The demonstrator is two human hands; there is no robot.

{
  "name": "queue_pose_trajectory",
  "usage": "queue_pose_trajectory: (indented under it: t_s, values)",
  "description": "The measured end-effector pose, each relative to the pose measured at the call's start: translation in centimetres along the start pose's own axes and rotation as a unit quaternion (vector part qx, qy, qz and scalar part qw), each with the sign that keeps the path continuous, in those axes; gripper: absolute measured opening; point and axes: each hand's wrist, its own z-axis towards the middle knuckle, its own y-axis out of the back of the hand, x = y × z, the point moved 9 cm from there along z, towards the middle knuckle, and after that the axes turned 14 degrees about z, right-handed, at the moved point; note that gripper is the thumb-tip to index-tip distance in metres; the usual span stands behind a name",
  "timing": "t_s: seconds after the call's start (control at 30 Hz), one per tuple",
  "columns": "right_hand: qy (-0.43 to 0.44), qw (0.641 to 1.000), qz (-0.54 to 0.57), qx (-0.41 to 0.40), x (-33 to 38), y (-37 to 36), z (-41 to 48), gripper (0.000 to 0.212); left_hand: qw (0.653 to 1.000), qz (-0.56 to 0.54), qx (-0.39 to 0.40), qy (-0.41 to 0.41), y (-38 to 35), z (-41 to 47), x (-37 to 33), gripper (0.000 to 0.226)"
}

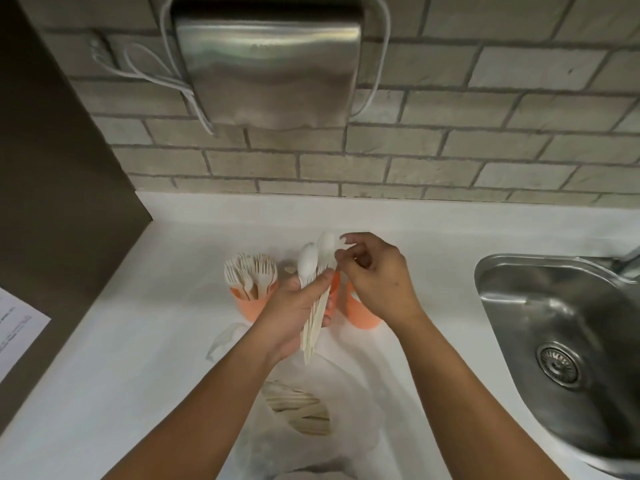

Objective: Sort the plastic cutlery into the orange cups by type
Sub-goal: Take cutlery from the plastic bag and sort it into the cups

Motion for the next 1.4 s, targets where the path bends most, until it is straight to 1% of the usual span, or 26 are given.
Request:
queue_pose_trajectory:
  t_s: [0.07, 0.13, 0.2, 0.27, 0.3, 0.37, 0.4, 0.43, 0.5, 0.57, 0.6, 0.63, 0.67, 0.7, 0.73, 0.8, 0.87, 0.93, 1.03, 1.13, 1.23, 1.33, 1.4]
  values:
    - [-0.051, 0.995, 0.089, -0.014, -0.3, -0.1, 0.3, 0.013, 1.000, 0.009, -0.006, -0.013, 0.2, -0.2, -0.4, 0.017]
    - [-0.072, 0.981, 0.172, -0.044, -0.1, 0.2, 0.7, 0.014, 1.000, 0.008, -0.014, -0.023, 0.7, -0.2, -0.7, 0.022]
    - [-0.037, 0.975, 0.194, -0.100, 0.8, 1.6, 1.4, 0.013, 0.998, 0.010, -0.064, -0.021, 2.4, 0.2, -0.5, 0.028]
    - [0.042, 0.978, 0.144, -0.148, 2.4, 2.9, 1.9, 0.011, 0.991, 0.018, -0.135, -0.011, 4.8, 0.5, 0.3, 0.025]
    - [0.086, 0.980, 0.104, -0.148, 3.3, 3.0, 1.9, 0.011, 0.988, 0.016, -0.153, -0.004, 5.7, 0.6, 0.7, 0.023]
    - [0.152, 0.982, 0.028, -0.113, 4.5, 1.9, 1.7, 0.011, 0.987, 0.001, -0.159, 0.006, 6.6, 0.8, 1.3, 0.023]
    - [0.166, 0.982, -0.002, -0.090, 4.4, 1.0, 1.7, 0.011, 0.988, -0.008, -0.154, 0.009, 6.6, 0.8, 1.4, 0.024]
    - [0.166, 0.984, -0.024, -0.067, 3.8, 0.0, 1.9, 0.010, 0.989, -0.016, -0.145, 0.008, 6.5, 0.7, 1.3, 0.025]
    - [0.128, 0.989, -0.078, -0.006, 1.4, -1.9, 2.6, 0.013, 0.993, -0.032, -0.113, -0.001, 5.7, 0.5, 0.8, 0.026]
    - [0.092, 0.978, -0.173, 0.068, -0.7, -4.0, 2.8, 0.020, 0.996, -0.031, -0.077, -0.010, 4.8, 0.1, 0.3, 0.026]
    - [0.097, 0.970, -0.203, 0.087, -1.0, -4.7, 2.6, 0.025, 0.998, -0.022, -0.064, -0.012, 4.5, -0.1, 0.1, 0.026]
    - [0.111, 0.969, -0.203, 0.086, -0.8, -5.0, 2.4, 0.029, 0.999, -0.009, -0.051, -0.014, 4.2, -0.3, -0.1, 0.026]
    - [0.116, 0.976, -0.170, 0.077, -0.1, -5.1, 2.1, 0.031, 0.999, 0.003, -0.037, -0.018, 4.0, -0.4, -0.3, 0.025]
    - [0.102, 0.986, -0.112, 0.071, 0.4, -5.1, 1.9, 0.030, 0.999, 0.011, -0.024, -0.021, 3.8, -0.5, -0.4, 0.023]
    - [0.060, 0.994, -0.044, 0.076, 0.6, -5.2, 1.9, 0.028, 1.000, 0.012, -0.011, -0.022, 3.5, -0.6, -0.5, 0.021]
    - [-0.035, 0.991, 0.062, 0.114, 0.2, -6.0, 1.9, 0.023, 1.000, 0.019, 0.008, -0.019, 3.2, -0.8, -0.5, 0.018]
    - [-0.069, 0.983, 0.099, 0.141, 0.2, -6.2, 1.5, 0.022, 0.999, 0.035, 0.023, -0.021, 2.8, -0.8, -0.6, 0.018]
    - [-0.077, 0.977, 0.133, 0.145, 0.0, -5.9, 1.4, 0.017, 0.998, 0.035, 0.037, -0.023, 2.4, -0.8, -0.7, 0.021]
    - [-0.065, 0.981, 0.149, 0.110, -0.5, -4.9, 1.9, 0.014, 1.000, 0.016, 0.016, -0.010, 2.5, -0.8, -0.8, 0.036]
    - [-0.054, 0.986, 0.147, 0.060, -0.7, -3.6, 2.5, 0.018, 1.000, -0.009, -0.015, -0.012, 3.1, -0.8, -0.7, 0.034]
    - [-0.035, 0.991, 0.121, 0.046, -0.5, -3.0, 2.9, 0.022, 0.997, 0.064, -0.040, -0.021, 3.9, -0.7, -0.5, 0.027]
    - [-0.012, 0.993, 0.119, 0.014, 0.0, -2.2, 3.4, 0.012, 0.992, 0.105, -0.063, -0.009, 4.4, -0.6, -0.3, 0.027]
    - [0.021, 0.995, 0.091, -0.025, 0.7, -1.2, 3.9, 0.011, 0.985, 0.132, -0.110, 0.005, 5.5, -0.4, 0.1, 0.030]
